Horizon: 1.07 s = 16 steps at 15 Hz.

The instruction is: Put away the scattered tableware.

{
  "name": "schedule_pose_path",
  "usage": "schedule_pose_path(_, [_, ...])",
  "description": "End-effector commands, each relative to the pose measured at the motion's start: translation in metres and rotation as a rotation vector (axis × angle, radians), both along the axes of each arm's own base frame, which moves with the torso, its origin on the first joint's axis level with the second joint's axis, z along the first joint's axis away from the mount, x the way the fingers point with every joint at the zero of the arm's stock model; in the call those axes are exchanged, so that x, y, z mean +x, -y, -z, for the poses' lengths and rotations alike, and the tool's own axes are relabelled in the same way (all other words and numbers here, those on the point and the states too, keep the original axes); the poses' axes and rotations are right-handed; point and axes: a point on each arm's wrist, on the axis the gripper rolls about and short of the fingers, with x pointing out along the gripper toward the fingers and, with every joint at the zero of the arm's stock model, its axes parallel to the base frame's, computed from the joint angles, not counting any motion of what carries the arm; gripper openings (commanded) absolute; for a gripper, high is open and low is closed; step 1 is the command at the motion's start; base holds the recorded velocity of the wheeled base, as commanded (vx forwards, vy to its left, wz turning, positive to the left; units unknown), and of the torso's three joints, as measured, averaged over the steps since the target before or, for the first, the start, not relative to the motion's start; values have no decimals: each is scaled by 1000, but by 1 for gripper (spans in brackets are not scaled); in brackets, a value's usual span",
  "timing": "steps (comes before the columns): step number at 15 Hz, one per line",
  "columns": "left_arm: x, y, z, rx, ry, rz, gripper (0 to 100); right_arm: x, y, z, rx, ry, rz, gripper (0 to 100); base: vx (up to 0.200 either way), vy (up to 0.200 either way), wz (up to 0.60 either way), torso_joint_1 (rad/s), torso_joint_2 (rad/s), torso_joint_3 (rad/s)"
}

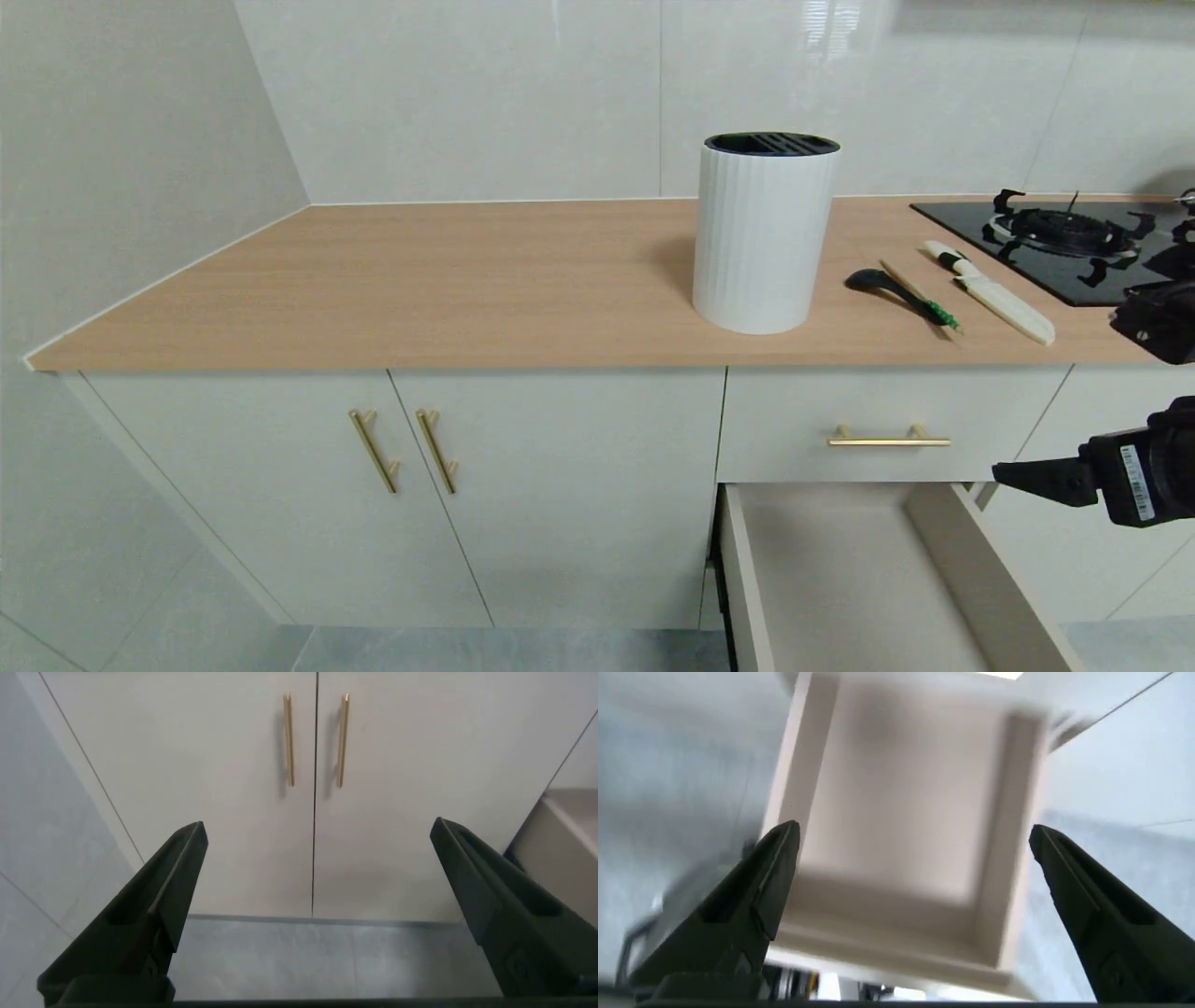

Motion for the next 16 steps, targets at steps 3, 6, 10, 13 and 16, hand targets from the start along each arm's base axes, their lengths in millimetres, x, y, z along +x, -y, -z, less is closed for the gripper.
schedule_pose_path(3, [0, 0, 0, 0, -1, 0, 100, 70, 6, -52, 36, 0, 145, 100, 0, 0, 0, 51, -126, -84])
schedule_pose_path(6, [0, 0, 0, 0, -1, 0, 100, 105, 2, -46, 85, -7, 224, 100, 0, 0, 0, 0, 0, 0])
schedule_pose_path(10, [0, 0, 0, 0, -1, 0, 100, 151, 12, -25, 106, 55, 324, 100, 0, 0, 0, 0, 0, 0])
schedule_pose_path(13, [0, 0, 0, 0, -1, 0, 100, 166, 15, -16, 99, 78, 353, 100, 0, 0, 0, 0, 0, 0])
schedule_pose_path(16, [0, 0, 0, 0, -1, 0, 100, 172, 14, -10, 98, 73, 353, 100, 0, 0, 0, 0, 0, 0])
